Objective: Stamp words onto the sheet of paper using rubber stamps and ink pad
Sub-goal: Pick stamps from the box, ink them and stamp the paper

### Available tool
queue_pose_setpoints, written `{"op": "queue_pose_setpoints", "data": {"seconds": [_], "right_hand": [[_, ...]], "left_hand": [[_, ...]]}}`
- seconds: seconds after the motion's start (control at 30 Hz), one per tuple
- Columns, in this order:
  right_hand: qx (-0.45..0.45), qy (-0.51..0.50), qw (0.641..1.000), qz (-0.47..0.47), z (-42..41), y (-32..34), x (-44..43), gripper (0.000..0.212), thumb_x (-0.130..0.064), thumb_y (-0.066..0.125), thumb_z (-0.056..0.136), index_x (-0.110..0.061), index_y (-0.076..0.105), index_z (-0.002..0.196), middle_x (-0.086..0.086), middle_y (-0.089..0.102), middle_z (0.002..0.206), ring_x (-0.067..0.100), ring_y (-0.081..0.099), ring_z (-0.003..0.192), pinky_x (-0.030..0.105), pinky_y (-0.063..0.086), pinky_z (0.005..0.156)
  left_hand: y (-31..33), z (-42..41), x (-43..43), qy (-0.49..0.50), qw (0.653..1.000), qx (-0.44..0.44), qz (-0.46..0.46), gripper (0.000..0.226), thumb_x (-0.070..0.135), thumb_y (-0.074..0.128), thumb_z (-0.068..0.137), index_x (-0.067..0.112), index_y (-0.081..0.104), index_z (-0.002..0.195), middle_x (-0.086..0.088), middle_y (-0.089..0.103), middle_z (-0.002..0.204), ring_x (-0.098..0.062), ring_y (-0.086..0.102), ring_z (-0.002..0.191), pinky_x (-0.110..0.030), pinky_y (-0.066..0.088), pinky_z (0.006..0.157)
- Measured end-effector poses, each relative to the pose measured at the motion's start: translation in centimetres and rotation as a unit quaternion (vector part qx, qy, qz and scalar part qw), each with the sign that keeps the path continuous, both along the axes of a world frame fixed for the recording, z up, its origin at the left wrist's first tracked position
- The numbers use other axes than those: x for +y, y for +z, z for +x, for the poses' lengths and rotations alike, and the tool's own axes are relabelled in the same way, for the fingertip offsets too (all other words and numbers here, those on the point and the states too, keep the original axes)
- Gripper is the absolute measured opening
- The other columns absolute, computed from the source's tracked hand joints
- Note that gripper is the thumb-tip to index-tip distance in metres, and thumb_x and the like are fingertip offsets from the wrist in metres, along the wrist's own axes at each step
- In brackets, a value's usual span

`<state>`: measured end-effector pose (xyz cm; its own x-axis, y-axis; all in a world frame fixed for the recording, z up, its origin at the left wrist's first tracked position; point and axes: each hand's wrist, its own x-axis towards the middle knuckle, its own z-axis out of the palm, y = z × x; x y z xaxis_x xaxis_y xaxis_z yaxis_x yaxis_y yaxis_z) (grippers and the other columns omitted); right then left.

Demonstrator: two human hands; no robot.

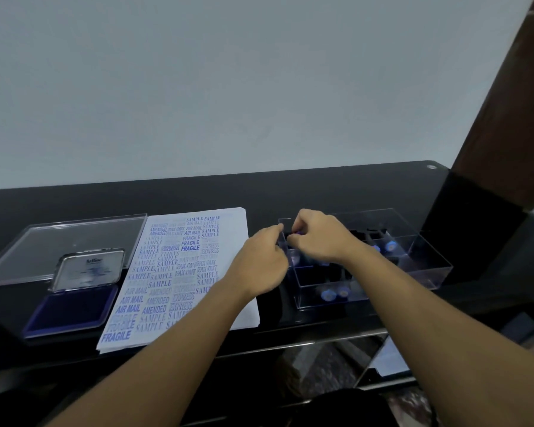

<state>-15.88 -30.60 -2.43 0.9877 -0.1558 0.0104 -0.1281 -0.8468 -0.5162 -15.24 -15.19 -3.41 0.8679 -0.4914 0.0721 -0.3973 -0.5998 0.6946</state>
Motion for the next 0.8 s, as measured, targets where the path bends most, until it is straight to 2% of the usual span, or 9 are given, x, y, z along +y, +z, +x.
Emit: {"op": "queue_pose_setpoints", "data": {"seconds": [0.1,0.17,0.33,0.5,0.67,0.73,0.8], "right_hand": [[0.008,0.003,1.0,-0.006,0.1,-0.2,0.1,0.013,-0.042,0.061,0.087,-0.032,0.053,0.086,-0.008,0.063,0.092,0.021,0.059,0.095,0.053,0.048,0.095],[0.015,0.006,1.0,-0.007,0.1,-0.1,0.1,0.012,-0.043,0.06,0.088,-0.033,0.055,0.086,-0.008,0.064,0.093,0.019,0.06,0.095,0.05,0.05,0.093],[0.021,0.021,1.0,0.002,-0.1,-0.1,-0.2,0.014,-0.037,0.057,0.093,-0.031,0.062,0.082,-0.006,0.067,0.083,0.015,0.063,0.081,0.039,0.055,0.08],[-0.023,0.002,0.999,0.029,-0.6,0.1,-0.6,0.013,-0.026,0.056,0.095,-0.023,0.067,0.09,-0.004,0.071,0.088,0.016,0.068,0.082,0.028,0.054,0.069],[-0.073,-0.022,0.997,0.032,-1.6,1.5,-1.3,0.017,-0.019,0.052,0.094,-0.022,0.068,0.09,-0.009,0.069,0.087,0.01,0.064,0.085,0.021,0.047,0.066],[-0.081,-0.03,0.996,0.025,-2.1,2.1,-1.6,0.018,-0.018,0.051,0.093,-0.021,0.068,0.09,-0.008,0.068,0.087,0.011,0.063,0.085,0.022,0.045,0.065],[-0.08,-0.036,0.996,0.017,-2.7,2.7,-2.0,0.018,-0.018,0.051,0.093,-0.019,0.069,0.089,-0.007,0.069,0.086,0.012,0.063,0.085,0.023,0.045,0.065]], "left_hand": [[0.0,-0.1,0.0,-0.007,1.0,0.005,-0.007,0.05,0.013,0.047,0.095,0.008,0.044,0.144,-0.007,0.045,0.149,-0.023,0.042,0.136,-0.028,0.032,0.107],[-0.2,0.0,0.0,-0.011,1.0,0.005,-0.005,0.056,0.015,0.048,0.095,0.011,0.037,0.15,-0.006,0.04,0.154,-0.022,0.037,0.141,-0.027,0.029,0.11],[-0.6,0.2,0.1,-0.016,1.0,0.001,0.003,0.06,0.017,0.046,0.097,0.014,0.029,0.154,-0.005,0.034,0.158,-0.021,0.032,0.144,-0.029,0.027,0.114],[-0.7,0.4,0.4,-0.019,0.999,-0.011,0.026,0.059,0.012,0.04,0.097,0.017,0.028,0.155,-0.003,0.035,0.157,-0.019,0.034,0.142,-0.027,0.03,0.111],[-0.2,0.3,0.3,-0.009,1.0,-0.025,0.013,0.052,0.013,0.037,0.1,0.018,0.035,0.152,-0.002,0.038,0.156,-0.018,0.037,0.141,-0.026,0.03,0.109],[0.2,-0.1,0.2,-0.007,0.999,-0.034,0.001,0.047,0.015,0.038,0.101,0.017,0.041,0.148,-0.001,0.045,0.151,-0.016,0.043,0.134,-0.023,0.033,0.101],[0.7,-0.4,-0.1,-0.005,0.999,-0.037,-0.013,0.038,0.014,0.04,0.1,0.014,0.052,0.136,-0.003,0.057,0.134,-0.016,0.053,0.112,-0.02,0.035,0.088]]}}
